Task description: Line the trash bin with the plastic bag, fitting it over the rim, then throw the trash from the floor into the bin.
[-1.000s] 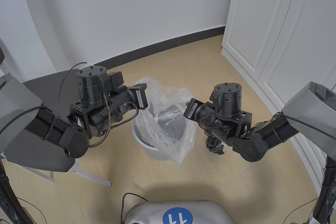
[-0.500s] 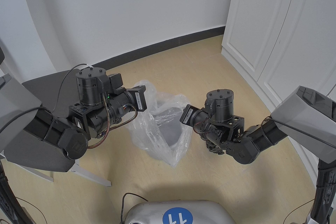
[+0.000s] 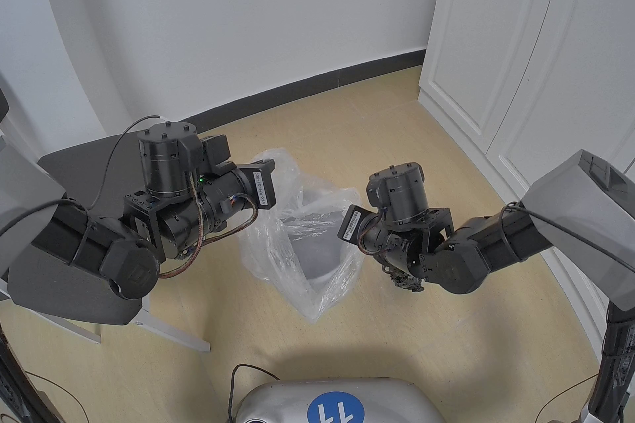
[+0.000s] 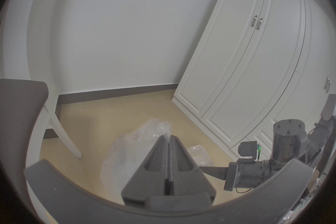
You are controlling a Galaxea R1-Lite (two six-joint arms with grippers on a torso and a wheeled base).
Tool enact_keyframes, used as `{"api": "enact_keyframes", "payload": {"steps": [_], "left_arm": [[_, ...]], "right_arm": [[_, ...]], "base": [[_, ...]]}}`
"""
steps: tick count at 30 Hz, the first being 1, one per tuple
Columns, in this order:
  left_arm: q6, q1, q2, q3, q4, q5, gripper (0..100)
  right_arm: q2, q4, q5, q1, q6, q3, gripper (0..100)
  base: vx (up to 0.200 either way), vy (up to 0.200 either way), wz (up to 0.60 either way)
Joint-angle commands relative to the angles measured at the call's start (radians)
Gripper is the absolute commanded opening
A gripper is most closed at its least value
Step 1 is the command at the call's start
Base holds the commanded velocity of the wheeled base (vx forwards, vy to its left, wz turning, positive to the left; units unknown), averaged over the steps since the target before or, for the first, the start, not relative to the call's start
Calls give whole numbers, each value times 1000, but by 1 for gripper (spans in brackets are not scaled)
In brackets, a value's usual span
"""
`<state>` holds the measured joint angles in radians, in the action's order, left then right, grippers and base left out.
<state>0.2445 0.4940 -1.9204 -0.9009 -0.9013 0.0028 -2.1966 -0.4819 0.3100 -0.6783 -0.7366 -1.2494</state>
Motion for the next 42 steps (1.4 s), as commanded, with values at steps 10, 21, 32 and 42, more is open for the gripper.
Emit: {"api": "enact_keyframes", "payload": {"steps": [10, 21, 32, 42], "left_arm": [[144, -35, -86, -196, 245, -3, 0], [223, -75, -250, -342, 269, -1, 0], [286, -80, -312, -417, 213, 40, 0], [303, -63, -393, -464, 101, 128, 0]], "right_arm": [[-37, 114, 6, 16, -66, -139, 0], [-118, 120, 6, 57, -102, -219, 0], [-167, 106, 14, 62, -182, -294, 0], [-187, -99, 75, 68, -181, -260, 0]], "base": [[0, 0, 0], [0, 0, 0], [0, 0, 0], [0, 0, 0]]}}
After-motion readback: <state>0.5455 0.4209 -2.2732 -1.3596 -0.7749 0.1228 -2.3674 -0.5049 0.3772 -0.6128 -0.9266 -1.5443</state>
